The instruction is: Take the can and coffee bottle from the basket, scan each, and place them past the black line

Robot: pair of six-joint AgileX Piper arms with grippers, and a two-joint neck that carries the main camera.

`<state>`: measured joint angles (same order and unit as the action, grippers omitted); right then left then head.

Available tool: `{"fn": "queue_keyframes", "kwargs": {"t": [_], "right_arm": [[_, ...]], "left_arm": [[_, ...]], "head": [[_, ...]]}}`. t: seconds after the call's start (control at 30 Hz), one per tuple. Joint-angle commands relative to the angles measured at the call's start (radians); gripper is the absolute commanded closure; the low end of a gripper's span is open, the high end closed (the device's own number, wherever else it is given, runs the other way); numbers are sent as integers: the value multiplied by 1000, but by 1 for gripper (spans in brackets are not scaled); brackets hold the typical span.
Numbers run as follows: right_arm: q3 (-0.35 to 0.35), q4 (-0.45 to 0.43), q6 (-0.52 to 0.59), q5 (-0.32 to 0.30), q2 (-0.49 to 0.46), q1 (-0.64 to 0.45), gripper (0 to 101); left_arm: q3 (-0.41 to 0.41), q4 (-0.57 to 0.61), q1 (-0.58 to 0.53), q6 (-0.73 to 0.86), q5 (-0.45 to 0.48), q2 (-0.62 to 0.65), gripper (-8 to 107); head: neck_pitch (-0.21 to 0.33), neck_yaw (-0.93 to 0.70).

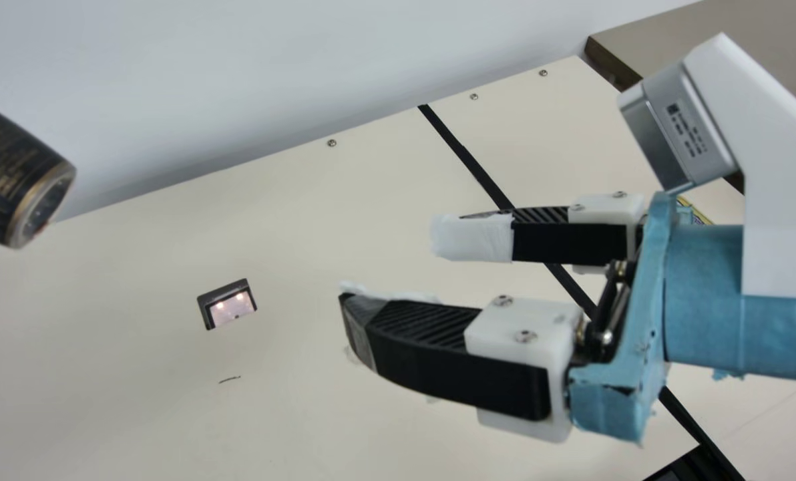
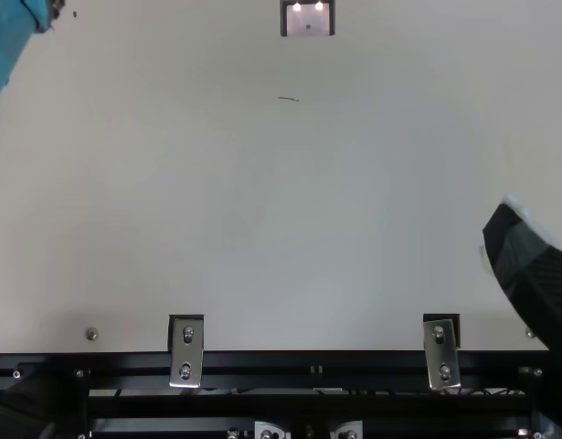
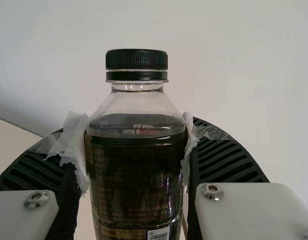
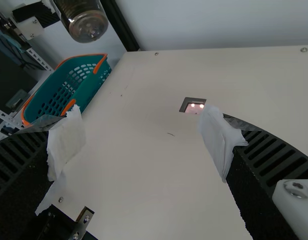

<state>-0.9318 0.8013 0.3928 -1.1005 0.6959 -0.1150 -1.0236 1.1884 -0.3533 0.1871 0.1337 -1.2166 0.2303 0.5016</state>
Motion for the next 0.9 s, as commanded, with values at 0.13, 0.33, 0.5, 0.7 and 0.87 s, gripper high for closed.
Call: {"fn": "queue_keyframes", "kwargs": {"t": [0.13, 0.33, 0.5, 0.7, 0.87], "right_arm": [[0, 0, 0, 0, 0, 0, 0], [0, 0, 0, 0, 0, 0, 0], [0, 0, 0, 0, 0, 0, 0], [0, 0, 0, 0, 0, 0, 0], [0, 0, 0, 0, 0, 0, 0]], "left_arm": [[0, 0, 0, 0, -2, 0, 89], [0, -8, -3, -23, -2, 1, 89], [13, 18, -42, -89, -25, 8, 89], [32, 59, -137, -158, -98, 32, 89], [48, 78, -235, -197, -176, 51, 89]], "head": [[0, 11], [0, 11], [0, 11], [0, 11], [0, 11]]}}
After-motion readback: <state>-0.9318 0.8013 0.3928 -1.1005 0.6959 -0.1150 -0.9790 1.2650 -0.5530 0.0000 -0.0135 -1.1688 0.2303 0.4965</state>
